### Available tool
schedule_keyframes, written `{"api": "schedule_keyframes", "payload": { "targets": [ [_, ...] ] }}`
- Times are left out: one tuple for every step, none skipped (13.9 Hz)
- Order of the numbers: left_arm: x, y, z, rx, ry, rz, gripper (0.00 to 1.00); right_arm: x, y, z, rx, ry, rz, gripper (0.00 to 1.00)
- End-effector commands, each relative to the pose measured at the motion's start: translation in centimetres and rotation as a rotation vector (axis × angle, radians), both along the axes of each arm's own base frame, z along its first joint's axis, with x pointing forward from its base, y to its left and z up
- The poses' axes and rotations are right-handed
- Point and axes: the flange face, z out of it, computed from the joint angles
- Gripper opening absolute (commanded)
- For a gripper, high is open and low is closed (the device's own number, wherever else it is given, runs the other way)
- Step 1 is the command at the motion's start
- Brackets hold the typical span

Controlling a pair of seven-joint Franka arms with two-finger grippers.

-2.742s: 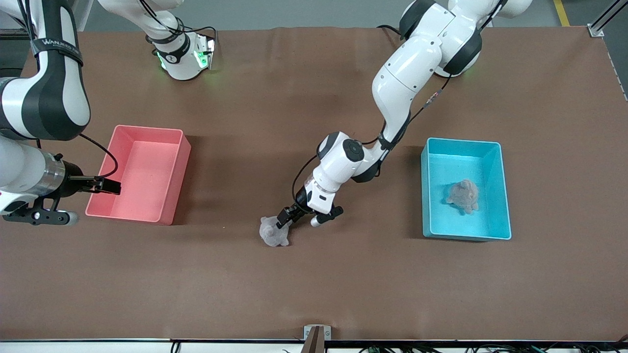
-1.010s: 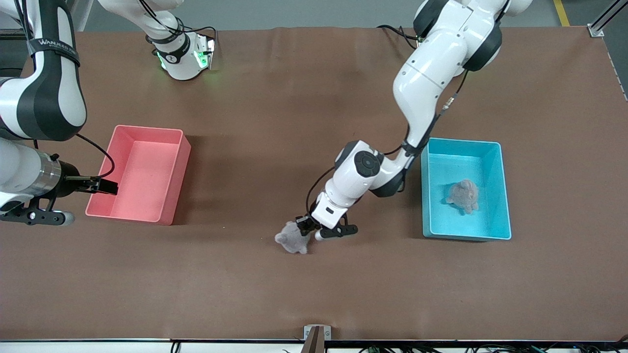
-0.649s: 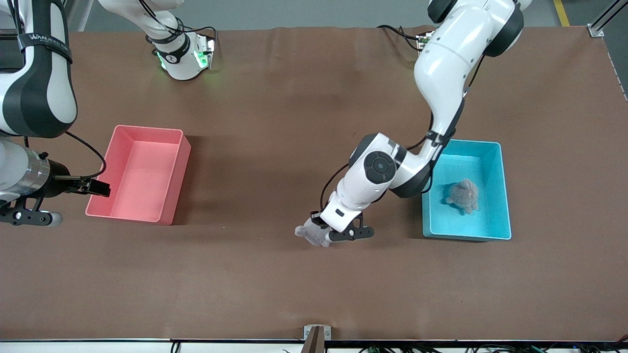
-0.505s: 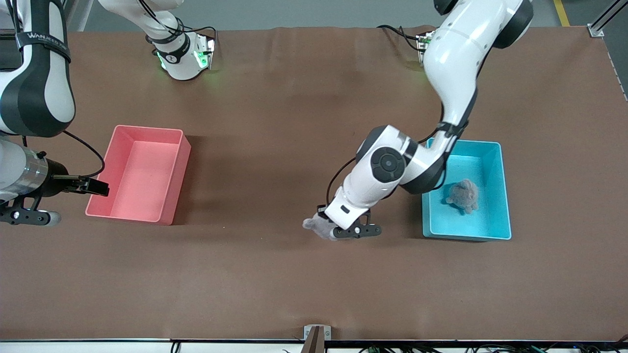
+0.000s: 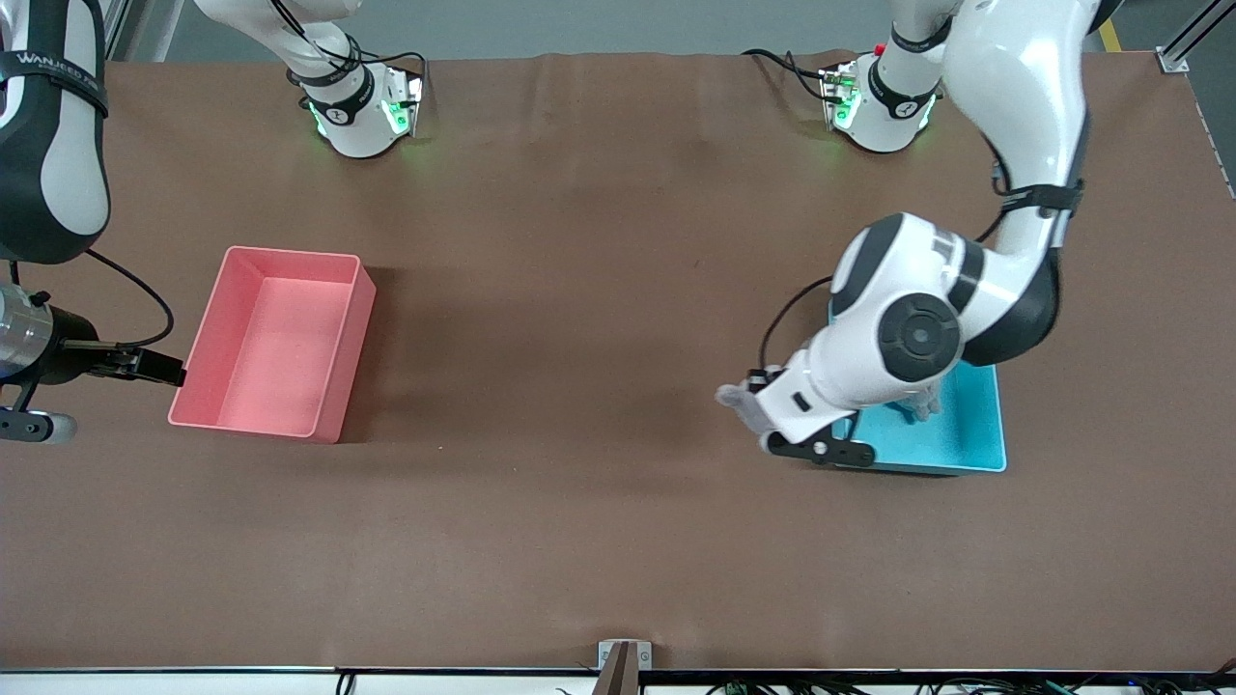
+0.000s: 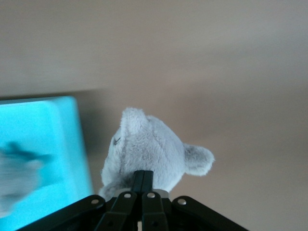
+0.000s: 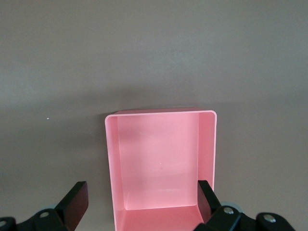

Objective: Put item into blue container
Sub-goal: 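Carry the plush over the blue box with the left gripper, then lower the plush into the blue box and open the left gripper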

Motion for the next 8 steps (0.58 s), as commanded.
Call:
{"api": "schedule_keyframes", "payload": {
  "targets": [
    [-3.5, 4.5, 0.2, 0.085, 0.005, -0.086, 0.00, -0.4, 0.9, 1.0, -0.005, 0.000, 0.021, 1.00],
    [-4.1, 6.3, 0.1, 0.096, 0.006, -0.096, 0.00, -0.5, 0.7, 1.1, 0.000, 0.005, 0.015, 1.00],
    [-4.6, 8.0, -0.2, 0.102, 0.009, -0.112, 0.00, -0.7, 0.6, 2.0, 0.008, 0.005, 0.011, 1.00],
    [-5.1, 9.6, -0.7, 0.101, 0.009, -0.133, 0.00, -1.1, 1.2, 2.7, 0.010, 0.037, 0.021, 1.00],
    [-5.4, 12.0, -1.7, 0.110, 0.007, -0.159, 0.00, -1.3, 1.3, 2.9, 0.011, 0.057, 0.023, 1.00],
    [-5.4, 14.3, -2.9, 0.120, 0.009, -0.180, 0.00, -1.3, 1.4, 3.0, 0.021, 0.057, 0.020, 1.00],
    [-5.2, 16.8, -3.8, 0.112, 0.011, -0.192, 0.00, -1.4, 1.5, 3.0, 0.032, 0.059, 0.014, 1.00],
    [-5.1, 19.1, -5.1, 0.099, 0.008, -0.215, 0.00, -1.6, 1.5, 2.8, 0.034, 0.080, 0.012, 1.00]
  ]
}}
